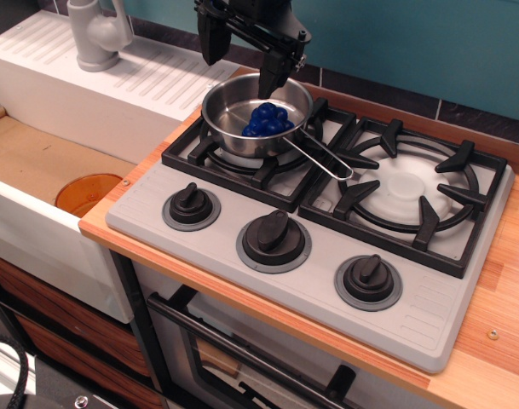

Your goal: Put pan on stove and put blueberry in pan

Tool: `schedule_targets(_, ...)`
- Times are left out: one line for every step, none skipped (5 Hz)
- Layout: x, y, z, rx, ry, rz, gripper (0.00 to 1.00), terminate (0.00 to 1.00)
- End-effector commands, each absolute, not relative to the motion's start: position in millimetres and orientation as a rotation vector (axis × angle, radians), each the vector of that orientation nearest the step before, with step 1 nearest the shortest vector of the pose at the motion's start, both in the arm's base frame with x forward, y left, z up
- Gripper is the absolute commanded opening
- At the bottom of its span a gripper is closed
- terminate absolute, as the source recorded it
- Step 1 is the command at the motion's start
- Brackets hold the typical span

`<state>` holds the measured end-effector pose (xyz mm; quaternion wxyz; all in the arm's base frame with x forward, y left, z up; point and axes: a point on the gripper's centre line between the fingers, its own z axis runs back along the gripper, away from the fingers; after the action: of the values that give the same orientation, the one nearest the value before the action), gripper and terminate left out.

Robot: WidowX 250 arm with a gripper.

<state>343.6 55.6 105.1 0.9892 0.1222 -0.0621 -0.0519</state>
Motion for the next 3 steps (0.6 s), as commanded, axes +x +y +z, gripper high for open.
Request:
schedule_targets(353.7, 51.9, 135.3, 0.262, -0.212, -0.101, 1.0, 0.0)
schedule_targets(352.1, 50.3, 134.5, 0.253, -0.213, -0.103, 1.0, 0.0)
schedule_targets(351.5, 50.1, 135.7, 0.241, -0.211, -0.101, 1.0, 0.0)
